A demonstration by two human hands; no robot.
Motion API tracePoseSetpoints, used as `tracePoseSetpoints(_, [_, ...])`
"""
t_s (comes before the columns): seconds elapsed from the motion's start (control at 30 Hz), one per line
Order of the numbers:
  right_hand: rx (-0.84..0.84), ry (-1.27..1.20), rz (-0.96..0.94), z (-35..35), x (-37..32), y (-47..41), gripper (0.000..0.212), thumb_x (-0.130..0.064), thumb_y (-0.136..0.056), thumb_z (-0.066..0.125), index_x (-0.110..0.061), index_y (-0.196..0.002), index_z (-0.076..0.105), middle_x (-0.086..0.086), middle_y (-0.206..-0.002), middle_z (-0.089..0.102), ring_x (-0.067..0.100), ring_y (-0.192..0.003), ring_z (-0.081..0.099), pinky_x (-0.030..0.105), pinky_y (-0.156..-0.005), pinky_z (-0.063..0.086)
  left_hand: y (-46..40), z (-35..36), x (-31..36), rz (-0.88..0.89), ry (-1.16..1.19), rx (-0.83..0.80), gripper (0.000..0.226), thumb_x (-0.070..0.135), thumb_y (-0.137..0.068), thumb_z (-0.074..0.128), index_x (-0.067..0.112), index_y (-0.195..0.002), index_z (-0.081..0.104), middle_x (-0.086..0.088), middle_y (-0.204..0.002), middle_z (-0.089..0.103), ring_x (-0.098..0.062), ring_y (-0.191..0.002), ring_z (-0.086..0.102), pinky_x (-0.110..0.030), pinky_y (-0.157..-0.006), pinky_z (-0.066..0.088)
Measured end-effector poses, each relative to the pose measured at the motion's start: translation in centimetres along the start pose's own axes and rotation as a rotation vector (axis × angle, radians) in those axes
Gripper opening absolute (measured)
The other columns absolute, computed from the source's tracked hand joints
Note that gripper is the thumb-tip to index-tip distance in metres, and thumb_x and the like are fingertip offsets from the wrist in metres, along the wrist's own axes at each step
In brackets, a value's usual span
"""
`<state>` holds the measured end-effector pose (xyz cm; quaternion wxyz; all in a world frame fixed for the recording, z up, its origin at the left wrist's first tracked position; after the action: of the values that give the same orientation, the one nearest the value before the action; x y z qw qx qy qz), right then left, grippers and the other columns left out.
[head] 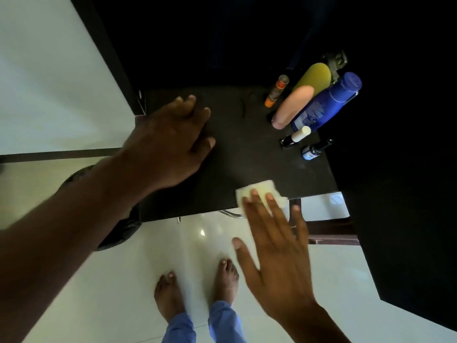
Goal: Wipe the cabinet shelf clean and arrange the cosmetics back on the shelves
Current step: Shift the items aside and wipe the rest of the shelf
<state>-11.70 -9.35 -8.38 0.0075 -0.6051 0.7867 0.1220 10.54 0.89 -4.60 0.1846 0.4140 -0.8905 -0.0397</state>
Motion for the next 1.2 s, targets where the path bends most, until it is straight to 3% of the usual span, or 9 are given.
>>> tracePoseSetpoints(0.17, [0.098,0.005,0.195,-0.8,4.6,0.0,0.066,-0.056,-0.105,0.02,-0.02,-0.159,0.034,-0.003,-0.167,0.027,0.017,-0.157,0.018,0.06,-0.122,0.022,4.1,2.6,1.9,0.012,-0.035,-0.008,0.104,0.082,-0.085,0.027,0.018,-0.163,0.005,-0.009,-0.172,-0.003,-0.024,-0.159,-0.003,-0.04,-0.128,0.002])
tracePoseSetpoints(0.3, [0.109,-0.027,0.1,-0.7,2.3,-1.7,0.065,-0.056,-0.106,0.017,-0.022,-0.16,0.031,-0.004,-0.168,0.023,0.017,-0.158,0.014,0.06,-0.124,0.019,7.2,4.4,0.4,-0.077,-0.04,0.023,0.122,0.092,-0.076,0.028,0.012,-0.163,0.0,-0.012,-0.171,-0.006,-0.025,-0.158,-0.008,-0.043,-0.127,0.002])
tracePoseSetpoints(0.43, [0.054,-0.063,-0.122,-0.8,-2.2,-3.5,0.063,-0.055,-0.107,0.018,-0.021,-0.16,0.031,-0.002,-0.168,0.026,0.02,-0.158,0.015,0.058,-0.124,0.018,9.2,4.9,-1.7,-0.16,0.039,0.057,0.113,0.085,-0.078,0.04,0.018,-0.163,0.009,-0.006,-0.172,-0.001,-0.025,-0.159,-0.01,-0.056,-0.127,0.01])
tracePoseSetpoints(0.6, [-0.051,-0.014,-0.329,-0.6,-6.8,-5.9,0.063,-0.055,-0.107,0.009,-0.025,-0.163,0.018,-0.005,-0.17,0.014,0.017,-0.159,0.003,0.054,-0.127,0.006,9.1,4.3,-3.3,-0.138,0.036,0.044,0.113,0.084,-0.076,0.037,0.02,-0.164,0.006,0.0,-0.172,-0.007,-0.02,-0.157,-0.018,-0.05,-0.127,0.0])
tracePoseSetpoints(0.73, [-0.019,0.08,-0.302,-2.0,-6.0,-9.0,0.062,-0.051,-0.107,0.008,-0.024,-0.162,0.021,-0.003,-0.169,0.02,0.018,-0.159,0.008,0.054,-0.126,0.006,8.6,3.7,-2.9,-0.147,-0.071,0.04,0.109,0.081,-0.079,0.033,0.014,-0.163,0.012,-0.01,-0.172,0.003,-0.024,-0.159,-0.008,-0.058,-0.127,0.0])
tracePoseSetpoints(0.9, [0.092,0.066,-0.203,-3.2,-5.3,-14.0,0.062,-0.052,-0.106,0.021,-0.022,-0.159,0.033,-0.002,-0.167,0.031,0.018,-0.156,0.021,0.053,-0.126,0.009,8.0,3.1,-2.2,-0.158,-0.051,0.044,0.111,0.076,-0.077,0.048,0.013,-0.161,0.013,-0.013,-0.171,0.008,-0.026,-0.159,0.0,-0.055,-0.127,0.003])
tracePoseSetpoints(1.1, [0.124,-0.015,-0.337,-2.8,-8.5,-18.5,0.058,-0.047,-0.106,0.028,-0.02,-0.155,0.04,-0.001,-0.164,0.036,0.02,-0.155,0.024,0.054,-0.126,0.009,8.3,2.7,-3.0,-0.132,0.043,0.096,0.115,0.072,-0.073,0.067,0.014,-0.16,0.019,-0.009,-0.168,0.022,-0.022,-0.157,0.015,-0.049,-0.129,0.011])
tracePoseSetpoints(1.2, [0.016,-0.129,-0.475,-2.3,-9.9,-16.3,0.054,-0.045,-0.109,0.026,-0.025,-0.159,0.033,-0.006,-0.168,0.027,0.013,-0.158,0.012,0.052,-0.127,0.001,8.4,2.6,-3.4,-0.147,0.119,0.114,0.115,0.069,-0.073,0.066,0.015,-0.161,0.017,-0.005,-0.168,0.022,-0.019,-0.157,0.014,-0.048,-0.129,0.012])
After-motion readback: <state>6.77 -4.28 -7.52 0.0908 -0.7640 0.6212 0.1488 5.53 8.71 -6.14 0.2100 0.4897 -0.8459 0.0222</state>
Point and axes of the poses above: each hand's wrist, its own y-axis away from the middle knuckle, its own z-axis out of the palm, x = y × z, the point moved 7 cm from there along -y, towards the middle knuckle
